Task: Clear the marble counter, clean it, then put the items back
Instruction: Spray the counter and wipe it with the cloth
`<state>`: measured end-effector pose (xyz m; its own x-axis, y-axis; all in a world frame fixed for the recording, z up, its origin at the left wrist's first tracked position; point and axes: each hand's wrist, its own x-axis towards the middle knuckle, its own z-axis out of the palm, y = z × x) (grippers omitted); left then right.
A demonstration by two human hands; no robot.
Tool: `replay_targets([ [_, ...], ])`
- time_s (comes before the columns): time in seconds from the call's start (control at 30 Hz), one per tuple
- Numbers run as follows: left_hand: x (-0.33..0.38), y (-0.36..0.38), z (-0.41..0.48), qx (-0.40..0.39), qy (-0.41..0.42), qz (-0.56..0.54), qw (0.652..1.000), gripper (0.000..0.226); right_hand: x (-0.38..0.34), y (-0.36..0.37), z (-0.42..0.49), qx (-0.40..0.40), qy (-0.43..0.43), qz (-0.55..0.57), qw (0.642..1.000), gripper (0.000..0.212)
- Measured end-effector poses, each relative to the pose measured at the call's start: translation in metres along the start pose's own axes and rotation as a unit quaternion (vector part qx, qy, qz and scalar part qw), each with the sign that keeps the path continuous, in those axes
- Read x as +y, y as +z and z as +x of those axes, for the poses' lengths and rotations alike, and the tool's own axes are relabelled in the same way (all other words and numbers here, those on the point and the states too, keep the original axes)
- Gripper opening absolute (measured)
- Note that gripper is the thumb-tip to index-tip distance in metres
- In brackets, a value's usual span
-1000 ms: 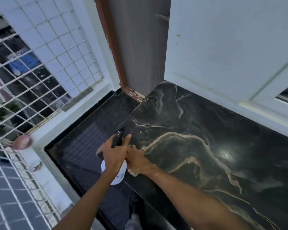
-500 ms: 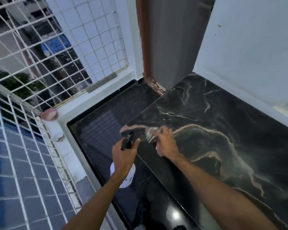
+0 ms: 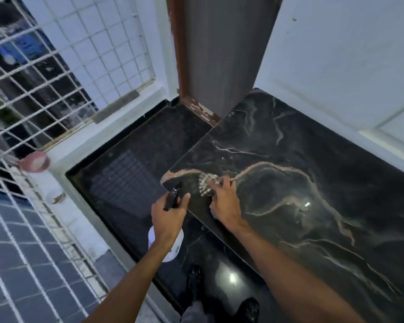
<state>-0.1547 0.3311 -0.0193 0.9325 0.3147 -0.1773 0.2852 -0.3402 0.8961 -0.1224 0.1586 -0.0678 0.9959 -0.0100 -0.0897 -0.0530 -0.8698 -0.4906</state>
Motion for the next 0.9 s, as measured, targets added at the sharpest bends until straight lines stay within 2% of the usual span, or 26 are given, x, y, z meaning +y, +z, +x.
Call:
replay_targets([
  [0.1,0.012,0.021,-0.020,-0.043,0.018,0.020,0.999,0.045,0.022,-0.006,-0.047,-0.045,-0.087,-0.025,0.995,0.064],
  [0.13,0.015,0.029,-0.027,-0.058,0.021,0.027,0.998,0.044,0.037,-0.012,-0.056,-0.034,-0.075,-0.029,0.996,0.064],
  [0.23,0.027,0.050,-0.053,-0.087,0.025,0.042,0.995,0.045,0.089,-0.035,-0.078,0.070,0.122,0.008,0.990,0.061],
  [0.27,0.031,0.057,-0.063,-0.095,0.033,0.055,0.993,0.046,0.101,-0.040,-0.090,0.081,0.158,0.011,0.984,0.061],
  [0.3,0.034,0.065,-0.075,-0.105,0.043,0.065,0.991,0.046,0.107,-0.045,-0.107,0.076,0.152,0.004,0.985,0.063],
  [0.4,0.038,0.094,-0.116,-0.147,0.063,0.057,0.985,0.050,0.125,-0.049,-0.173,0.001,0.036,-0.018,0.999,0.068],
  [0.43,0.040,0.103,-0.130,-0.162,0.074,0.054,0.983,0.050,0.139,-0.050,-0.193,-0.001,0.041,-0.010,0.999,0.068],
  [0.5,0.042,0.122,-0.162,-0.192,0.094,0.052,0.975,0.050,0.176,-0.063,-0.230,0.077,0.153,0.024,0.985,0.067],
  [0.57,0.044,0.141,-0.197,-0.221,0.106,0.053,0.968,0.050,0.217,-0.083,-0.274,0.163,0.299,0.043,0.939,0.063],
  [0.6,0.043,0.148,-0.212,-0.231,0.116,0.054,0.965,0.050,0.235,-0.091,-0.293,0.180,0.345,0.044,0.920,0.061],
  [0.73,0.041,0.174,-0.273,-0.277,0.125,0.075,0.950,0.054,0.268,-0.107,-0.356,0.242,0.455,0.052,0.855,0.058],
  [0.77,0.040,0.180,-0.287,-0.284,0.124,0.082,0.947,0.056,0.263,-0.101,-0.362,0.241,0.456,0.053,0.855,0.060],
  [0.8,0.037,0.184,-0.298,-0.293,0.122,0.089,0.944,0.056,0.250,-0.095,-0.365,0.229,0.431,0.055,0.871,0.064],
  [0.9,0.033,0.192,-0.328,-0.305,0.134,0.112,0.936,0.045,0.211,-0.074,-0.370,0.138,0.268,0.048,0.952,0.075],
])
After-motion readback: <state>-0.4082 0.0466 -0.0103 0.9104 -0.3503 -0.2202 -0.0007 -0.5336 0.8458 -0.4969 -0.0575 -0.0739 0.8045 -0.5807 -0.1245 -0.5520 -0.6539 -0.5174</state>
